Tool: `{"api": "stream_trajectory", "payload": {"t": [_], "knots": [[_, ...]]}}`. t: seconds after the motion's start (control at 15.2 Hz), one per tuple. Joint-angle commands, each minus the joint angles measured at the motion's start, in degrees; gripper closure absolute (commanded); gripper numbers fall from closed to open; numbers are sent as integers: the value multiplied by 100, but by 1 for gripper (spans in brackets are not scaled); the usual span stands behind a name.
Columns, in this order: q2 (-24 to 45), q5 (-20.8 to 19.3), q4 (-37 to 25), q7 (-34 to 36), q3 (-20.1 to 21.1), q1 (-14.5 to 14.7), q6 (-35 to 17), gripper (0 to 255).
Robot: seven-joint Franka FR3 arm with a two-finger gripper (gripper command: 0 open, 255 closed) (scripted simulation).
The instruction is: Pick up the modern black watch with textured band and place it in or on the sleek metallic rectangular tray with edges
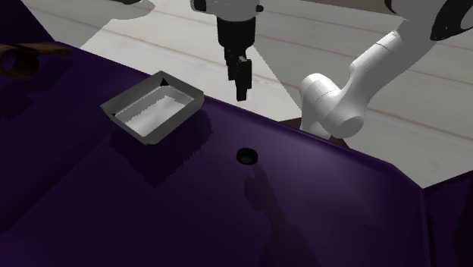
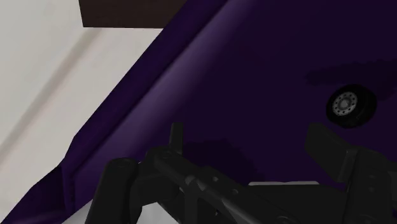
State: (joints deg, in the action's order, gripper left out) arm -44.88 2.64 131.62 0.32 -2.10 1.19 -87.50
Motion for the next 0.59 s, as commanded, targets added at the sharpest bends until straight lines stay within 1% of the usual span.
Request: {"api": "stream_trajectory", "payload": {"t": [0.0,0.53], "knots": [[0,0,0,0,0,0,0,0],[0,151,479,436,1191,542,-976,0]]}}
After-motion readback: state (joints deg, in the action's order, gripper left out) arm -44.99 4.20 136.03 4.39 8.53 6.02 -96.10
